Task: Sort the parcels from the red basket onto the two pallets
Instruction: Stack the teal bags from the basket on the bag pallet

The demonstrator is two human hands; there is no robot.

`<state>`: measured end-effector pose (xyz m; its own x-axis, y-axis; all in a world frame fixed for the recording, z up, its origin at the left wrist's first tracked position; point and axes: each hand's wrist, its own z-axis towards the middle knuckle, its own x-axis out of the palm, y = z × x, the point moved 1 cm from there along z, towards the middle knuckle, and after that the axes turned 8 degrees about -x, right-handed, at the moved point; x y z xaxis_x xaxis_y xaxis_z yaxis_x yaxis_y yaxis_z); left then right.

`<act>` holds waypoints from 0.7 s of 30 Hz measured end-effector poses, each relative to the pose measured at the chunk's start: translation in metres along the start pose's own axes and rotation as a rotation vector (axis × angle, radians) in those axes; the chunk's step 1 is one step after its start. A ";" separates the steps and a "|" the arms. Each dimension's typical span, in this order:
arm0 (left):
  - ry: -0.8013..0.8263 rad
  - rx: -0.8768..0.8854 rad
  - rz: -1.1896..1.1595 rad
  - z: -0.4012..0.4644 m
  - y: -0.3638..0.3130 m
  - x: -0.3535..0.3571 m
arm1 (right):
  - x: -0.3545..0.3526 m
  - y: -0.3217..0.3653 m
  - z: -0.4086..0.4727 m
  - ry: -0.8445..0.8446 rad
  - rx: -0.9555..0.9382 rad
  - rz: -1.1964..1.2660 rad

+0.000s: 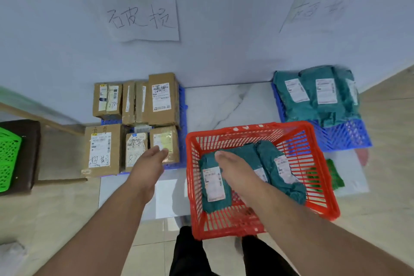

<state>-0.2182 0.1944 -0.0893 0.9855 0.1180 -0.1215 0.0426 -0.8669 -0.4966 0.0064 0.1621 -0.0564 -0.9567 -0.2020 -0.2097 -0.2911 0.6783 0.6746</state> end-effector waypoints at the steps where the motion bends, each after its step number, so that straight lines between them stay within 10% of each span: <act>1: -0.003 0.013 -0.005 -0.013 0.002 0.012 | -0.018 -0.011 -0.003 -0.021 0.001 -0.005; 21: 0.214 -0.161 0.327 -0.030 0.116 0.274 | -0.190 -0.177 0.035 -0.205 0.294 -0.018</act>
<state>0.0616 0.1117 -0.1549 0.9625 -0.2644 -0.0612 -0.2699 -0.9085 -0.3192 0.2404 0.1051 -0.1608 -0.9219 -0.0900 -0.3769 -0.2649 0.8561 0.4437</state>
